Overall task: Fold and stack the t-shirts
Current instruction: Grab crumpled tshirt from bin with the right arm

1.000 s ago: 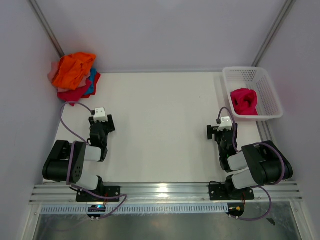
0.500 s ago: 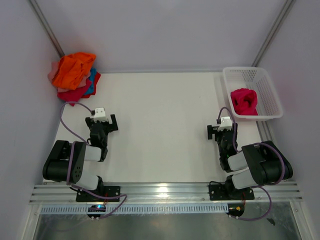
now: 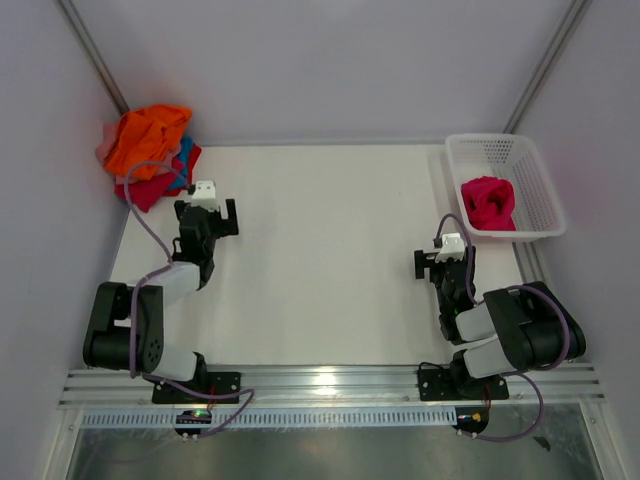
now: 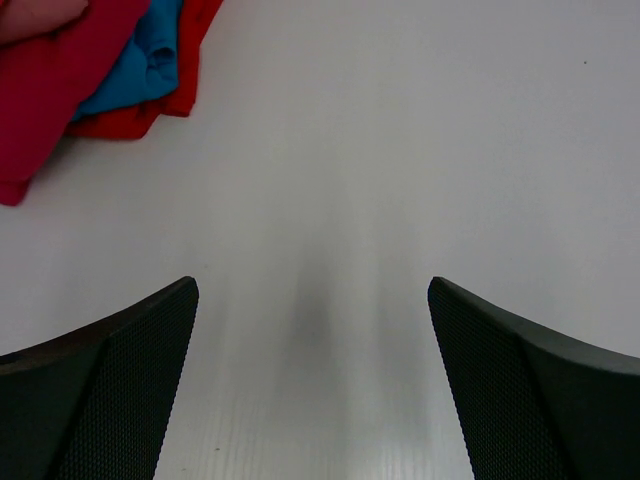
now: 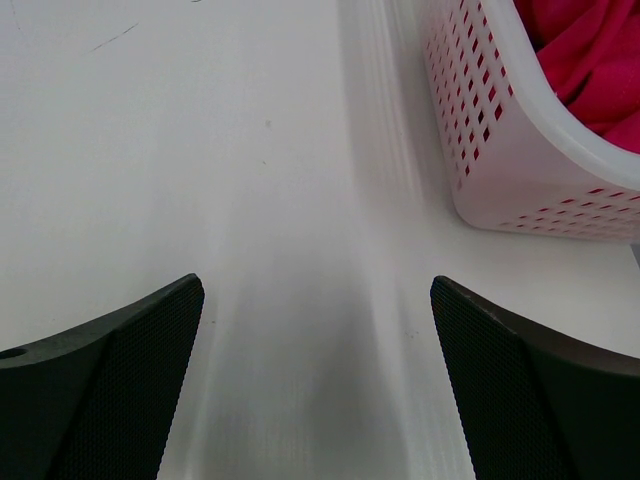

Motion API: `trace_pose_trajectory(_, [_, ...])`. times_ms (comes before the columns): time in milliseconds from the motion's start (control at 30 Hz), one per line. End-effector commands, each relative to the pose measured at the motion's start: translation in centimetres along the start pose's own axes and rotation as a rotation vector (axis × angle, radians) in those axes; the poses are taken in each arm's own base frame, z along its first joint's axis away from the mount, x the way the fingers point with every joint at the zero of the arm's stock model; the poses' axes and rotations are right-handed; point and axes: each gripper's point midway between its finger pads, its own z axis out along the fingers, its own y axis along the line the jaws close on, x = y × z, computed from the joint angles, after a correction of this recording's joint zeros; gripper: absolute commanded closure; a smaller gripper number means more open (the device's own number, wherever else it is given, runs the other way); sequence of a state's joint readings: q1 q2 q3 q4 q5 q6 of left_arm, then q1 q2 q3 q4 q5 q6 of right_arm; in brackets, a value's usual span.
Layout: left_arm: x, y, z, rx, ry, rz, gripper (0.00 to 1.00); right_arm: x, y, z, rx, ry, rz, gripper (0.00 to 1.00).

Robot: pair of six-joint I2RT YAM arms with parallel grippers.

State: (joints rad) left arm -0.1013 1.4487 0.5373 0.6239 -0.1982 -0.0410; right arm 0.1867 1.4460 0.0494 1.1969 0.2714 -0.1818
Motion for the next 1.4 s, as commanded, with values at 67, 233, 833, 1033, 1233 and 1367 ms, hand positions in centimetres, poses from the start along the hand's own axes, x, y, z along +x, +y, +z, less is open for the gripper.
trace_pose_trajectory(67, [-0.4,-1.7,-0.2,0.122,0.084,0.084,0.01,-7.4,-1.4,-1.9,0.033,-0.339,0.095,0.01])
trace_pose_trajectory(233, [-1.2,-3.6,0.0,0.260,0.256,0.161,0.01,-7.5,-1.2,-1.9,0.021,-0.344,0.088,0.01])
trace_pose_trajectory(833, [-2.6,-9.8,-6.4,0.733,0.384,0.198,0.01,-8.6,0.6,-4.0,-0.117,-0.423,0.023,0.01])
trace_pose_trajectory(1033, [-3.1,-10.3,-6.4,0.741,0.386,0.139,0.01,-9.1,2.4,-4.9,-0.226,-0.465,-0.041,0.01])
trace_pose_trajectory(1233, [-2.7,-11.6,-6.6,0.815,0.422,0.100,0.01,-9.5,2.8,-6.2,-0.261,-0.509,-0.061,0.01])
trace_pose_trajectory(1367, [-3.0,-12.1,-6.8,0.861,0.436,0.106,0.01,-9.5,2.8,-6.2,-0.261,-0.511,-0.063,0.01])
